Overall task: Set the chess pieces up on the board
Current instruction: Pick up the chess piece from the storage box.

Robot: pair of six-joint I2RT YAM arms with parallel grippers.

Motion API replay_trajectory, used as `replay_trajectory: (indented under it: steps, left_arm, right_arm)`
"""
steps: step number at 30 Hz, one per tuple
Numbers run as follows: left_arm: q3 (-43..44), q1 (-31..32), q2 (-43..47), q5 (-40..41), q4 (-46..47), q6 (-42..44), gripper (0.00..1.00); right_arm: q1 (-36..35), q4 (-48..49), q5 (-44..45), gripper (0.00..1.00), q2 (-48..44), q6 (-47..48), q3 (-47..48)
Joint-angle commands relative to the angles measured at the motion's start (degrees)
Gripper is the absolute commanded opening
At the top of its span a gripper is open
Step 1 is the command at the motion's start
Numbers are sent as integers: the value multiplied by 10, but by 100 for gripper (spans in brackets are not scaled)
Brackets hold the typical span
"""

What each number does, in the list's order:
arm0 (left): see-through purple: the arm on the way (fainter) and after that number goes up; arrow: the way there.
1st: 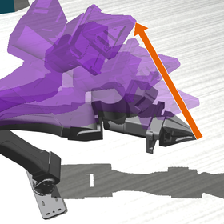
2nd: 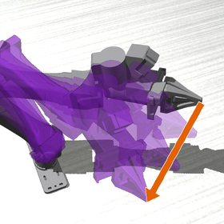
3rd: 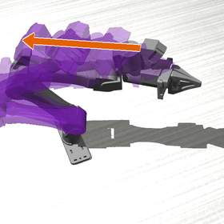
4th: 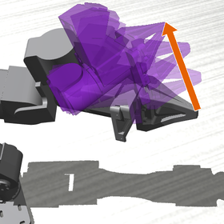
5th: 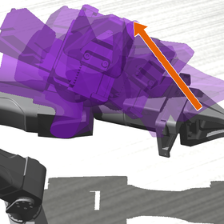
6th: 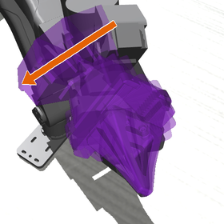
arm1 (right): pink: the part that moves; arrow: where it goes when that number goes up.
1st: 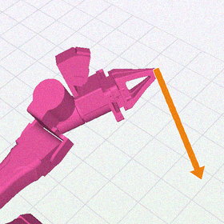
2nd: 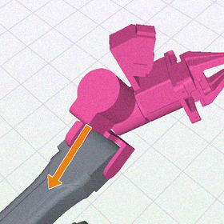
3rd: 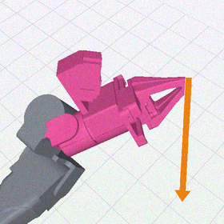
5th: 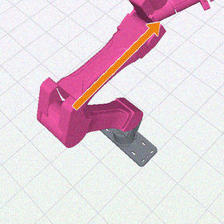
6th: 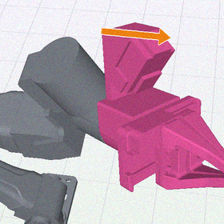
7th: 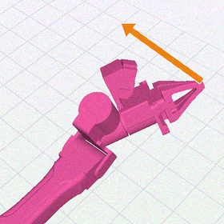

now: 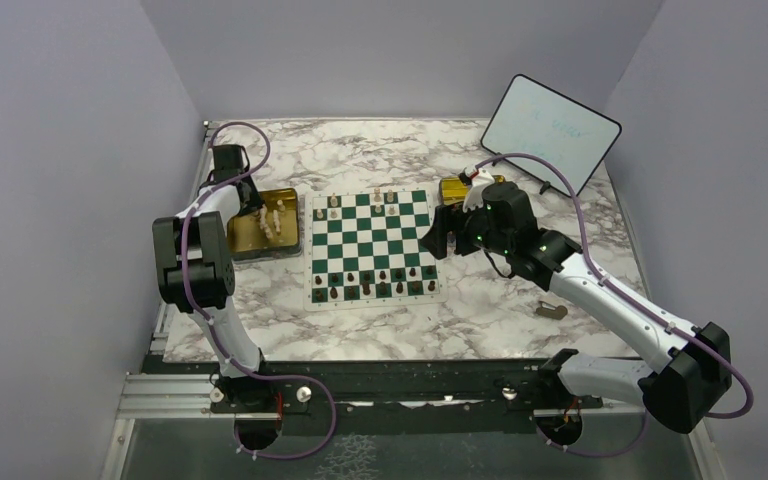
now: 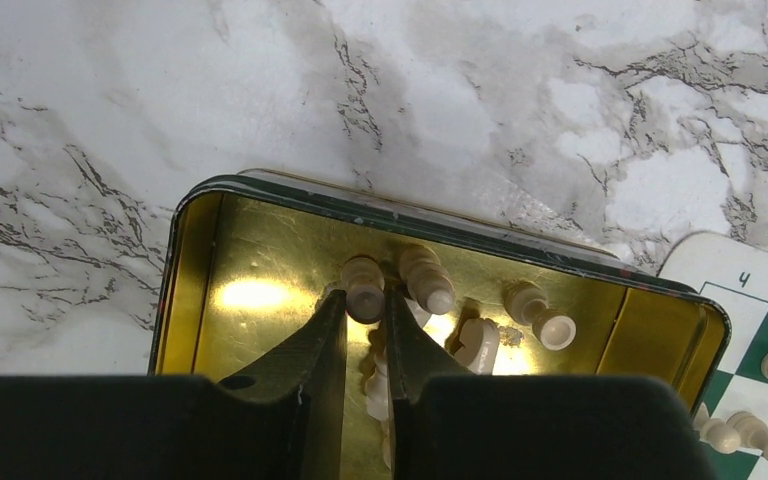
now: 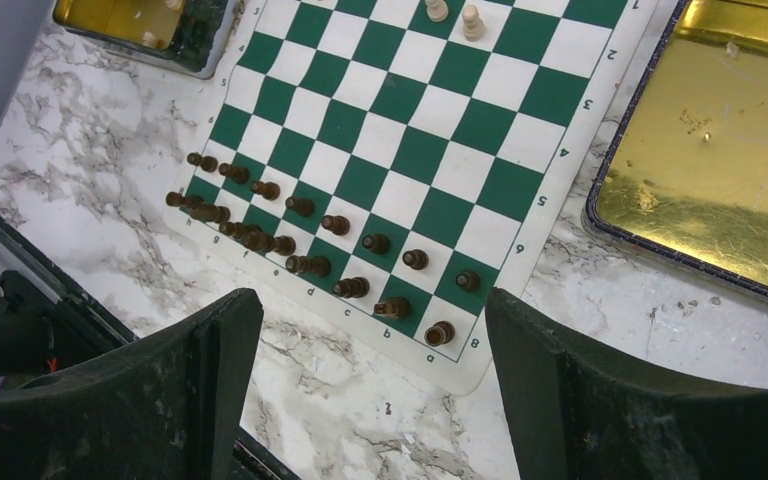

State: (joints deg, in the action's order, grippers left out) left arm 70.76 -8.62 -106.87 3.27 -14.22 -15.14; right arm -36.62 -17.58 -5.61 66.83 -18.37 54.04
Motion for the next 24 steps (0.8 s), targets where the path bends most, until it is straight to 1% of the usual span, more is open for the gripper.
replay_trajectory:
  steps: [1, 8, 16, 24]
  left_arm:
    - [19, -4, 31, 1, -16, 0, 15]
    - [18, -4, 68, 10, -44, -6, 15]
    - [20, -3, 107, -16, -52, -14, 14]
    - [43, 22, 119, -32, -59, -16, 14]
  right_arm:
    - [3, 5, -4, 87, -13, 4, 15]
    - [3, 9, -11, 87, -20, -2, 7]
    - [3, 11, -12, 87, -28, -3, 1]
    - [3, 14, -16, 87, -25, -5, -2]
